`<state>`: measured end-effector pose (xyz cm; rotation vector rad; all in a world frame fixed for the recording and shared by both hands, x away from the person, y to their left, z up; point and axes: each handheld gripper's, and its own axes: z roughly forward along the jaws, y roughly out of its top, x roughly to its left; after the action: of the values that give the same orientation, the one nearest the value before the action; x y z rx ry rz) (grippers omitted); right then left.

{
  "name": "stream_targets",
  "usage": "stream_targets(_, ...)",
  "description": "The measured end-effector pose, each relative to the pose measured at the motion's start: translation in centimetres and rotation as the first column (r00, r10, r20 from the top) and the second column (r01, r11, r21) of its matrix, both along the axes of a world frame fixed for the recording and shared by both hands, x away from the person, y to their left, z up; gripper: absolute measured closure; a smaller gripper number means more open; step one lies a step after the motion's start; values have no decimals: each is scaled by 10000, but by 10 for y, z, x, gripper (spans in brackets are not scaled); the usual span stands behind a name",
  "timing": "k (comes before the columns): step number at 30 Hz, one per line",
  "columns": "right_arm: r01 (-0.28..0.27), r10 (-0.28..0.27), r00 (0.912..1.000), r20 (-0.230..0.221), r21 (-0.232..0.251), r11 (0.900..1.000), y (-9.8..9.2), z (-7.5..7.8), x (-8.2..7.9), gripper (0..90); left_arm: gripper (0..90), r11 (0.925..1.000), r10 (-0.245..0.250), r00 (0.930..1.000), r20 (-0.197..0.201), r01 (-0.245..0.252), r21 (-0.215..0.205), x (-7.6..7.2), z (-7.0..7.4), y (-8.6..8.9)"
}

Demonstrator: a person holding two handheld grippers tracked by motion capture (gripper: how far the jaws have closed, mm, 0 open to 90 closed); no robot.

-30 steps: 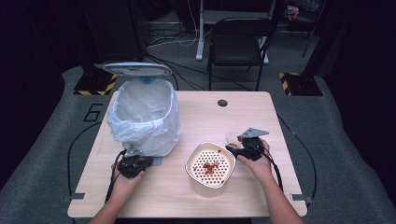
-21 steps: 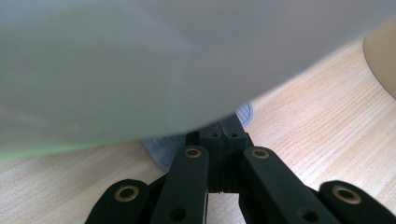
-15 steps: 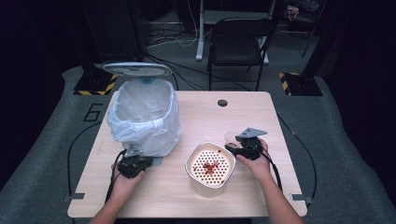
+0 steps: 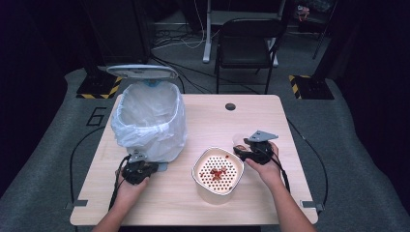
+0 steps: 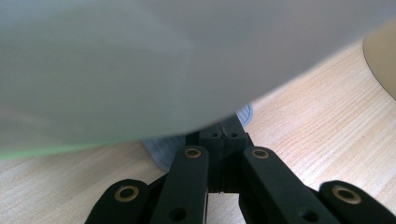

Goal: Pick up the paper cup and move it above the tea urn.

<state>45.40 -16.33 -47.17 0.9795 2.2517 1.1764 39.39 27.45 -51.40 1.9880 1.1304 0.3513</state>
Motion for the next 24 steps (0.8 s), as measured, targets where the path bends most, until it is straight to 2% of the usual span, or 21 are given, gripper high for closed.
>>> stream_targets(7, -147, 146, 9997, 205, 24, 9999, 1, 14, -2, 396, 900, 10000, -42, 10000, -33, 42, 63, 0, 0, 1)
stream_targets(14, -286, 283, 9985, 473, 62, 9996, 2, 36, -4, 403, 900, 9999, -81, 10000, -9, 81, 133, 0, 1, 1)
stream_targets(24, -790, 811, 9942, 700, -319, 9964, 7, 68, -9, 410, 900, 9999, -55, 10000, -19, 55, 93, 0, 1, 1)
